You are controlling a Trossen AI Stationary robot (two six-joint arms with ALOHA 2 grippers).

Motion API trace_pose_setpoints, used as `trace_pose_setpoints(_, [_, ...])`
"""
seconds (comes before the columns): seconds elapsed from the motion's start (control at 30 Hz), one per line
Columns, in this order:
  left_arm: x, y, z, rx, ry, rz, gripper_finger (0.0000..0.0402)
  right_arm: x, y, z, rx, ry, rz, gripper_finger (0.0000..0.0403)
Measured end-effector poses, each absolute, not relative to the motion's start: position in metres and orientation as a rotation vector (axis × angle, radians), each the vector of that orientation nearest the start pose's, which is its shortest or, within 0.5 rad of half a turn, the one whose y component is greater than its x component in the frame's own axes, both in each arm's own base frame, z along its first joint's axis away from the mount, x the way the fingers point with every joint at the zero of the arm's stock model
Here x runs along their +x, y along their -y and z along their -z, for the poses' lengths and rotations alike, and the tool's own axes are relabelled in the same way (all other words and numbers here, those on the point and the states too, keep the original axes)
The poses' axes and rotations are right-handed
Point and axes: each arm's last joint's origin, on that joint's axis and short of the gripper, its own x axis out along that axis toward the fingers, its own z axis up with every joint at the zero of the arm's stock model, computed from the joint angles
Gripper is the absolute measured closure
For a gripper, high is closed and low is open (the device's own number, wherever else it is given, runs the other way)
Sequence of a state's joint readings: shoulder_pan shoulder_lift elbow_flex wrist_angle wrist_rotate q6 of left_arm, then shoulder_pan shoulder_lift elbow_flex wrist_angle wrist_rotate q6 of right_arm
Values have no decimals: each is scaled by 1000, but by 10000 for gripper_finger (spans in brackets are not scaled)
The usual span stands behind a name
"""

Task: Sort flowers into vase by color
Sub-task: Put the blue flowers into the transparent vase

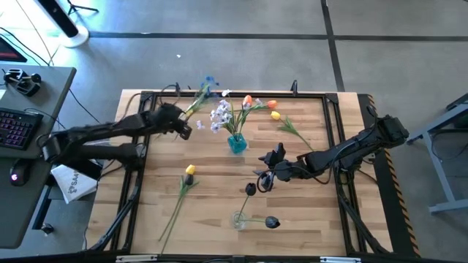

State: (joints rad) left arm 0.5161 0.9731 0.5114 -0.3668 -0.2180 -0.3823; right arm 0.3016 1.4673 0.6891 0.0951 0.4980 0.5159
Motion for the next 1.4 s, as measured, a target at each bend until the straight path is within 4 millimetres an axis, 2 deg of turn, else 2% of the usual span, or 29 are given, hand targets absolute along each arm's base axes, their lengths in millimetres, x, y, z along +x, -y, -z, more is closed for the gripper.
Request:
trace_pose_setpoints(0.23, [144, -69, -249, -295, -311, -688, 400, 273, -70, -178, 234, -560, 344, 121])
trace_pose_setpoints(0.33, [141, -60, -264, -258, -160, -613, 400, 273, -70, -178, 234, -560, 344, 121])
trace_pose_setpoints(0.4, [139, -56, -264, -282, -141, -551, 400, 273, -70, -178, 238, -560, 345, 121])
trace_pose_setpoints(0.47, [138, -55, -256, -355, -200, -554, 400, 273, -70, -178, 238, -560, 345, 121])
trace_pose_setpoints(0.6, [134, -57, -234, -474, -365, -707, 401, 273, -70, -178, 238, -560, 345, 121])
trace_pose_setpoints(0.7, [136, -54, -237, -495, -334, -682, 401, 273, -70, -178, 239, -560, 345, 121])
trace_pose_setpoints(0.93, [137, -43, -263, -437, -134, -442, 401, 273, -70, -178, 234, -560, 344, 121])
trace_pose_setpoints(1.17, [138, -21, -298, -260, 158, -182, 401, 272, -71, -179, 211, -562, 333, 121])
trace_pose_setpoints(1.3, [137, -1, -316, -126, 333, 0, 401, 266, -77, -193, 194, -512, 309, 121])
trace_pose_setpoints(1.4, [142, 16, -321, -61, 390, 110, 401, 255, -84, -212, 166, -437, 301, 121])
